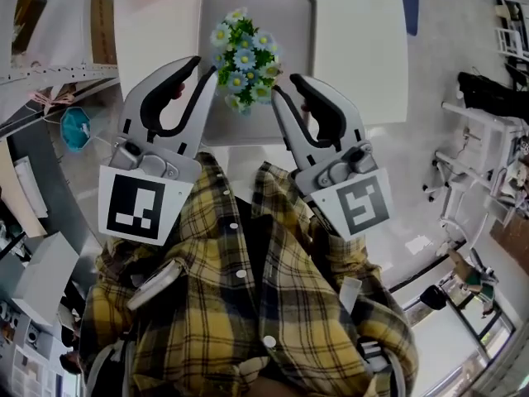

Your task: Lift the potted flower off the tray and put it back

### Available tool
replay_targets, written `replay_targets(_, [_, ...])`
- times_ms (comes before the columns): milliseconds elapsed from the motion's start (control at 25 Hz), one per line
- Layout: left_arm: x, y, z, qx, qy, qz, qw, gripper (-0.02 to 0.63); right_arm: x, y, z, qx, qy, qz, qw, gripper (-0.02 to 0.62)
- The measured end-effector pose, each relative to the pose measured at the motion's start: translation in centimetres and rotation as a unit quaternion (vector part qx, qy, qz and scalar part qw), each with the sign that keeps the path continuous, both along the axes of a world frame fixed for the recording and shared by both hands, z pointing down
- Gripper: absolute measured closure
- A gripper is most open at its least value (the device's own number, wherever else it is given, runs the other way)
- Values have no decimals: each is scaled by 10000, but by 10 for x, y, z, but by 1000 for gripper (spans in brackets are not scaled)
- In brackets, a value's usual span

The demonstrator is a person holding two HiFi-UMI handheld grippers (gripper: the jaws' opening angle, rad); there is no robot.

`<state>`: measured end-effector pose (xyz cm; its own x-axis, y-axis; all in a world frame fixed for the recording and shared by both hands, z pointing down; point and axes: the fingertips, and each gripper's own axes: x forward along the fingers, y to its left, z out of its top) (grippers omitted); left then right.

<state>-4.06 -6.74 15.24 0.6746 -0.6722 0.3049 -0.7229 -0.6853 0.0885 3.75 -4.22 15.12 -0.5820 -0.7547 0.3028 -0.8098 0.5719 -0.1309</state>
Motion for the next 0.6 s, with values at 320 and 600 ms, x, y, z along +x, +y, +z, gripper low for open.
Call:
replay_targets(320, [-3,5,36,-217,-194,139,9995,503,7,7,33,-320,214,-380,9985,467])
replay_targets(600, [-6,12,68,-608,-193,228,9977,446,10,16,65,-588,287,-808,9946,403])
